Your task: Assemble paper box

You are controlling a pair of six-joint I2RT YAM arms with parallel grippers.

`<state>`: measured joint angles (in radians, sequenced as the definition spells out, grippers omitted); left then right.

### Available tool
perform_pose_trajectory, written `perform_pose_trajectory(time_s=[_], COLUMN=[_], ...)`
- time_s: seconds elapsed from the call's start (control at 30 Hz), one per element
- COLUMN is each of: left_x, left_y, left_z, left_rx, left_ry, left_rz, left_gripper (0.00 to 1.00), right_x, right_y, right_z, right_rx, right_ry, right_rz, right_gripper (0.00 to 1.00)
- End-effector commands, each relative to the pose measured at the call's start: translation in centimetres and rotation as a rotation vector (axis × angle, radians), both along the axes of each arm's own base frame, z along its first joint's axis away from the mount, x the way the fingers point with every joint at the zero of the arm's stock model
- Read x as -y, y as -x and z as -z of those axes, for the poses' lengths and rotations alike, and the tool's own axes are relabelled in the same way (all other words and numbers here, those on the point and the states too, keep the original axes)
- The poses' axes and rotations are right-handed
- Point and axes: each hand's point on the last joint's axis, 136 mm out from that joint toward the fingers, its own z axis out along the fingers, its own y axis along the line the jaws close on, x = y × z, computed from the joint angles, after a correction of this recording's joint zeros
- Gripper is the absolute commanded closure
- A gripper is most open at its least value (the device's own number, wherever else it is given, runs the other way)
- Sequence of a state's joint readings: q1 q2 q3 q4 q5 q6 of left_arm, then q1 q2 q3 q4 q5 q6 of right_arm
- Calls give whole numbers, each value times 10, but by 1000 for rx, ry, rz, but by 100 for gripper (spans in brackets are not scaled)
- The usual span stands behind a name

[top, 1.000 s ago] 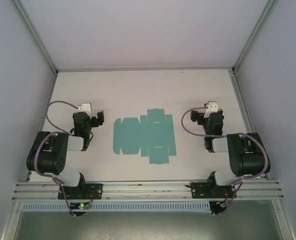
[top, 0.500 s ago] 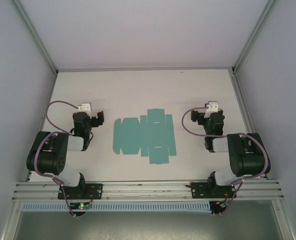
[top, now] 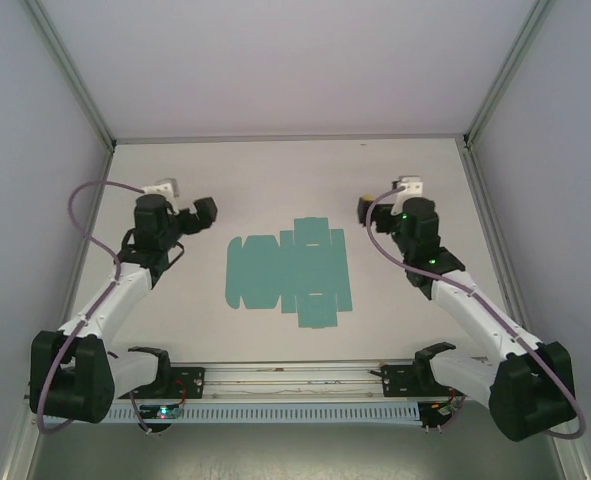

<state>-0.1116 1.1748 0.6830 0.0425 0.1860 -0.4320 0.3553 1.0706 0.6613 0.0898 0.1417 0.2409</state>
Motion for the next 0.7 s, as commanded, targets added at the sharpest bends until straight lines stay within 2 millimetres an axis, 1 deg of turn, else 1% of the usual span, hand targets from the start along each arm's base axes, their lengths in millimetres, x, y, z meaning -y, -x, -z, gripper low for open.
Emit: perform_pose_trajectory(time_s=[0.0,0.07,0.13,0.17,0.2,0.23,0.27,0.4,0.47,0.5,0.53,0.67], left_x=[35,48,65,69,69,72,75,91,90,87,84,83], left_y=[50,59,65,66,66,67,68,75,77,77,76,75], left_z=[59,70,78,82,88,94,100,118,125,129,131,143], left_rx=[-331,-394,-428,-441,-456,-473,-498,-605,-641,-651,-653,-686], left_ry=[77,70,88,88,83,88,93,133,116,90,74,57], left_rz=[71,108,168,181,181,195,207,283,290,278,269,261], left_gripper=[0,0,0,0,0,0,0,1,3,3,3,6], right_x=[-18,-30,-44,-49,-51,-51,-52,-60,-63,-62,-61,-57], right_y=[47,55,60,60,60,59,59,57,57,56,57,60], right_z=[77,96,113,119,126,136,143,168,177,182,186,198], right_rx=[-344,-424,-493,-513,-532,-564,-596,-696,-732,-743,-752,-783], right_ry=[-7,-20,-8,14,42,69,87,123,116,119,121,141], right_rz=[1,-7,-46,-66,-72,-67,-69,-76,-64,-50,-37,-10], right_gripper=[6,15,19,20,23,31,35,43,46,49,50,54])
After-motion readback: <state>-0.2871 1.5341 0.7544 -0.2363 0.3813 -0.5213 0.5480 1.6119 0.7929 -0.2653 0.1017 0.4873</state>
